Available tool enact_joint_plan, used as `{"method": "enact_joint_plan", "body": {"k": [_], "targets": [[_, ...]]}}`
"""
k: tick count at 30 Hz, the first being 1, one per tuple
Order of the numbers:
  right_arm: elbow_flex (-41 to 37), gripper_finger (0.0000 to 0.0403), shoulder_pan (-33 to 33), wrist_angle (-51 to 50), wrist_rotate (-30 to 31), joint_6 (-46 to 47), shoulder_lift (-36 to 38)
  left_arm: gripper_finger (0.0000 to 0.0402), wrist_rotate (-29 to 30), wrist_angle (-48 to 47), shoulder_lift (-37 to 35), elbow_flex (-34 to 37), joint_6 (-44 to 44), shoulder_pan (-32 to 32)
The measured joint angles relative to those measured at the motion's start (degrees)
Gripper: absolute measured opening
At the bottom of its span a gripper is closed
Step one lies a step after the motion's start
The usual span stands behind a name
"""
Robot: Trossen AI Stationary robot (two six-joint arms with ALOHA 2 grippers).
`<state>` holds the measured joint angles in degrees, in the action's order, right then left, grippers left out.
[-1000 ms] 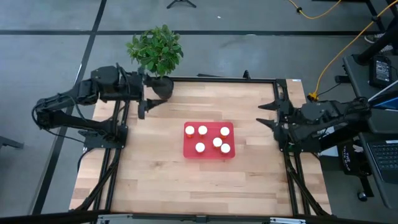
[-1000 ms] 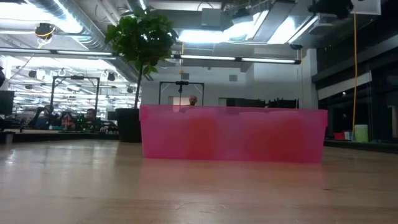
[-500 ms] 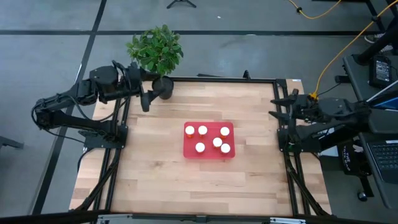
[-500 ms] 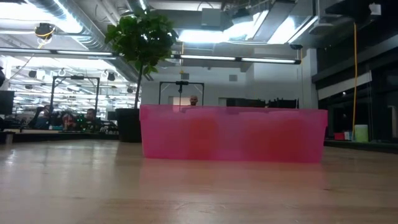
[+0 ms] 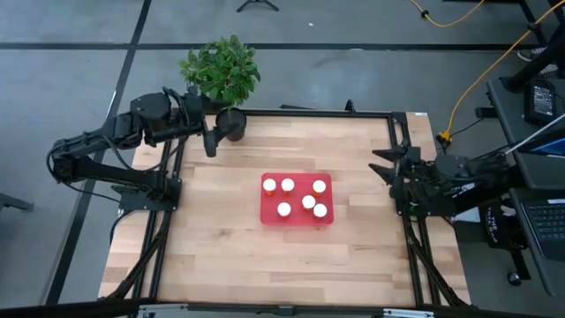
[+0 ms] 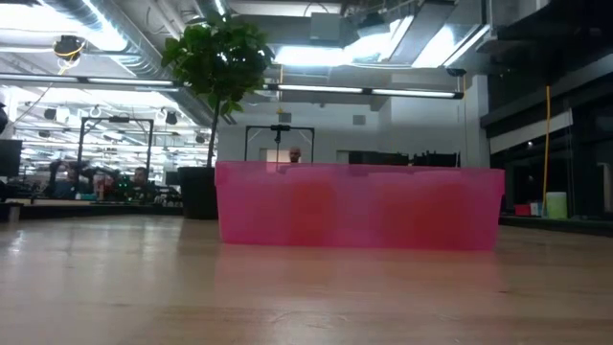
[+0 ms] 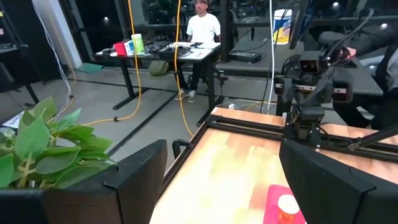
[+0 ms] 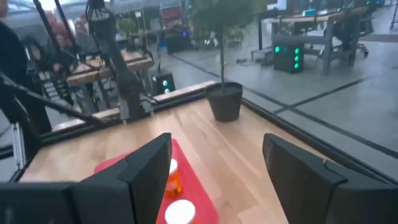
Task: Pick and place pill bottles into a basket
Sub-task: Return to Home Position
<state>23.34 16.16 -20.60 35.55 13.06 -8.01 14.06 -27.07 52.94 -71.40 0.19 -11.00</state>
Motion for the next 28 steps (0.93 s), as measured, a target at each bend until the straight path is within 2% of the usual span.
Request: {"method": "enact_joint_plan", "body": {"k": [6, 9, 15, 18, 20, 23, 28], "targets": [[-3.6, 0.0254, 0.0, 1.0, 0.8, -1.3, 7.4, 0.0306, 0.0, 0.1, 0.1, 0.0, 0.6, 0.0], [-4.0, 0.0254, 0.0, 0.6, 2.4, -3.0, 7.9, 0.0306, 0.9, -0.1, 0.1, 0.0, 0.6, 0.0], [-5.7, 0.0253, 0.0, -0.2, 3.8, -1.5, 7.8, 0.0306, 9.5, -5.1, 0.1, 0.0, -1.5, 0.0], [-9.9, 0.0247, 0.0, 7.6, 1.9, 0.1, 8.0, 0.0306, 15.0, -6.9, -0.4, 2.5, -5.5, 0.0], [-13.7, 0.0243, 0.0, 14.3, -0.7, 0.2, 7.9, 0.0306, 15.7, -7.1, -1.2, 5.2, -7.3, 0.0], [-21.4, 0.0234, 0.0, 28.4, -1.3, 0.0, 7.9, 0.0306, 15.6, -6.2, -2.3, 9.9, -9.1, 0.0], [-23.0, 0.0221, 0.0, 27.4, -3.3, 1.9, 7.6, 0.0306, 11.3, -2.0, -2.8, 15.7, -13.0, 0.0]]}}
